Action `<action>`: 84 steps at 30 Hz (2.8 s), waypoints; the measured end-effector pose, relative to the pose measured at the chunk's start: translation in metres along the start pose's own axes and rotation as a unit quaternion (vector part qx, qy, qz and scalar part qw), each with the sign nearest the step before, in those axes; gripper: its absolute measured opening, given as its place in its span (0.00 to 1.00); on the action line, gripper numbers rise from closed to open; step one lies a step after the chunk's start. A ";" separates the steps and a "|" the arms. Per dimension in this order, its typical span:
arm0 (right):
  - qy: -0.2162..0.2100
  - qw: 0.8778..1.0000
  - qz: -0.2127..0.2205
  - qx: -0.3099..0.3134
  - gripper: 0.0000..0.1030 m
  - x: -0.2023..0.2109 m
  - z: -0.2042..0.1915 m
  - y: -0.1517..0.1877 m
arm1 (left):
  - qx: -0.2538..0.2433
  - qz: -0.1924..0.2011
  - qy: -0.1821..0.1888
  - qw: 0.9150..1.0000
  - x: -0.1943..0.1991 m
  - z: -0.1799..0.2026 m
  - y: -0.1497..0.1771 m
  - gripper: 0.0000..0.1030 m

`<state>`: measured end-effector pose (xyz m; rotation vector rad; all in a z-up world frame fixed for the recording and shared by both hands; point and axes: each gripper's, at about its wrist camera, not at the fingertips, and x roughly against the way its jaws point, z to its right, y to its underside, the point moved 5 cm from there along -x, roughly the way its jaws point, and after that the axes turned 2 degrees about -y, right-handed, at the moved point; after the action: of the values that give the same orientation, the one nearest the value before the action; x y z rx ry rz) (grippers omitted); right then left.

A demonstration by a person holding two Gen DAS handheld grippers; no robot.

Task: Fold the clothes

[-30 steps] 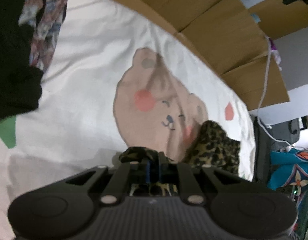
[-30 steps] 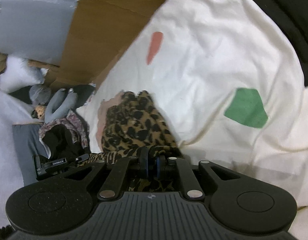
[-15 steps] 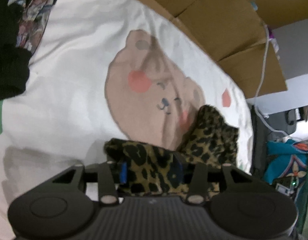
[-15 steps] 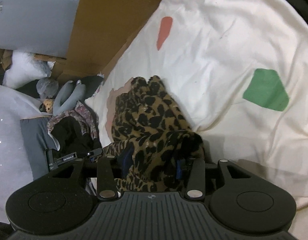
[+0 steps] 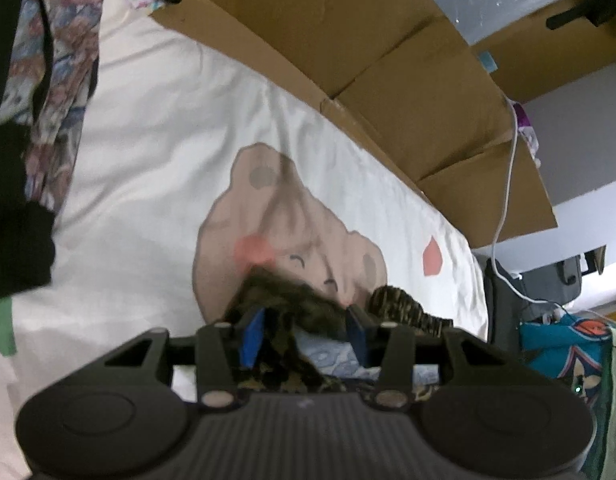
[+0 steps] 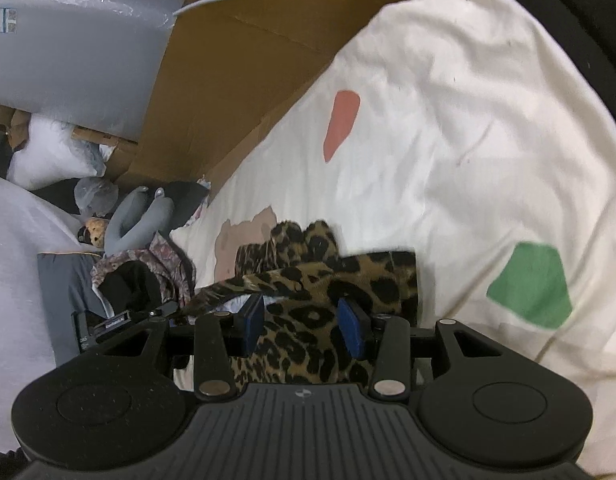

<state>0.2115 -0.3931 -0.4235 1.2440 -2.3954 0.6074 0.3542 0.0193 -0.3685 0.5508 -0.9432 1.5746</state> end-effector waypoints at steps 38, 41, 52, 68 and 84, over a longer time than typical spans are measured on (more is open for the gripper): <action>0.092 0.989 0.041 0.107 0.02 0.000 0.008 -0.001 | -0.141 0.017 -0.140 0.980 -0.043 0.001 0.006 0.02; 0.097 0.989 0.045 0.106 0.02 -0.001 0.008 -0.001 | -0.147 0.015 -0.151 0.977 -0.046 0.001 0.006 0.02; 0.163 0.973 0.018 0.160 0.35 -0.023 0.005 0.007 | -0.200 0.006 -0.188 0.962 -0.059 0.009 0.010 0.08; 0.194 0.959 -0.008 0.204 0.38 -0.044 0.005 0.019 | -0.229 -0.008 -0.168 0.959 -0.065 0.016 0.014 0.37; 0.249 0.944 -0.018 0.217 0.39 -0.050 -0.007 0.021 | -0.246 -0.008 -0.193 0.950 -0.077 0.025 0.018 0.43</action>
<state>0.2220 -0.3444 -0.4473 1.1148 -1.8666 1.3172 0.3502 -0.0457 -0.4193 0.5132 -1.5678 1.1677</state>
